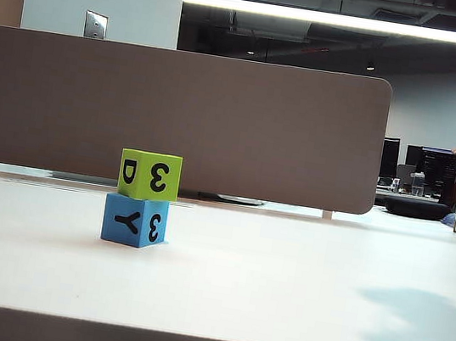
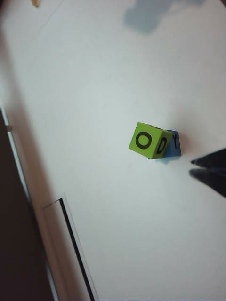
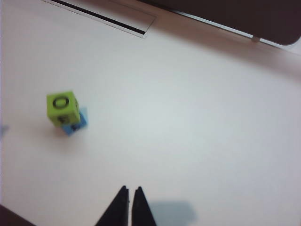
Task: Stack the letter block on the right onto the letter block on the left.
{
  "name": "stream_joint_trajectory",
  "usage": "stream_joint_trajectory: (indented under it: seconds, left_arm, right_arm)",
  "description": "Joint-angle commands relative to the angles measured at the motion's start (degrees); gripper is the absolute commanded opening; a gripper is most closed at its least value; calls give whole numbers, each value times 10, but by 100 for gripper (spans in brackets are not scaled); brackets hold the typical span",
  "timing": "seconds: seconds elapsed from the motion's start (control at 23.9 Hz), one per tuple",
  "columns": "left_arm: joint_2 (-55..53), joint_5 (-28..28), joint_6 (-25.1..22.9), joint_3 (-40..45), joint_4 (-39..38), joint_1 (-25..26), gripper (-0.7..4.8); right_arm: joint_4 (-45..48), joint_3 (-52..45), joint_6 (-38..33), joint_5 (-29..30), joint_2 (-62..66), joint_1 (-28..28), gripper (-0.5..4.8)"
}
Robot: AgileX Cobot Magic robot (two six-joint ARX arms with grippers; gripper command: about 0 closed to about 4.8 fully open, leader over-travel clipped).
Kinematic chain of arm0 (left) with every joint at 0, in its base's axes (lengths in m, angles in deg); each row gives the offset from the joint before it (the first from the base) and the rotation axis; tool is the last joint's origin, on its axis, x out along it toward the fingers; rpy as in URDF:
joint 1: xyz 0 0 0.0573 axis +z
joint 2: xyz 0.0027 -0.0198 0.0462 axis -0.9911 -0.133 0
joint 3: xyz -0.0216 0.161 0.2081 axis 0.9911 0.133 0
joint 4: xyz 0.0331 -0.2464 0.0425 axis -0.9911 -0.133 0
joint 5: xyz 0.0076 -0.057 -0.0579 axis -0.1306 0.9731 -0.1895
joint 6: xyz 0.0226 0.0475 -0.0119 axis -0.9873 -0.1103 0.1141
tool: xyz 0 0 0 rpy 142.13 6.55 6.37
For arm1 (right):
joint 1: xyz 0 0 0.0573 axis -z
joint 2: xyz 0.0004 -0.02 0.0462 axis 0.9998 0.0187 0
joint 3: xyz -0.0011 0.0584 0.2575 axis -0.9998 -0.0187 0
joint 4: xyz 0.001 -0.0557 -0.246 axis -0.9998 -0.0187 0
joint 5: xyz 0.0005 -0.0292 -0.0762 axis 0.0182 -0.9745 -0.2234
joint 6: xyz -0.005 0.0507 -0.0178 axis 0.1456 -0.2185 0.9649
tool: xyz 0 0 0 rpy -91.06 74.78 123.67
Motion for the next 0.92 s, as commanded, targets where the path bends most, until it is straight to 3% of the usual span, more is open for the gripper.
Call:
stream_joint_trajectory:
  seconds: [0.04,0.21,0.33,0.42,0.59,0.75,0.92]
  left_arm:
    - [52,-4,25,45,17,0,-6]
    - [156,-4,40,141,43,0,-6]
    - [239,-3,-5,236,114,0,-6]
    - [270,-5,-8,274,120,0,-6]
    - [294,-30,34,330,159,0,-6]
    - [294,-22,1,408,256,0,-6]
    - [294,11,1,490,376,0,-6]
  right_arm:
    - [54,-106,-2,-28,-91,0,30]
    - [124,-285,-2,-48,-253,0,30]
    - [235,-424,48,-62,-367,0,32]
    - [261,-482,78,-91,-421,0,90]
    - [303,-560,49,-96,-502,0,89]
    - [409,-640,50,-108,-571,0,89]
    - [467,-713,49,-63,-625,0,61]
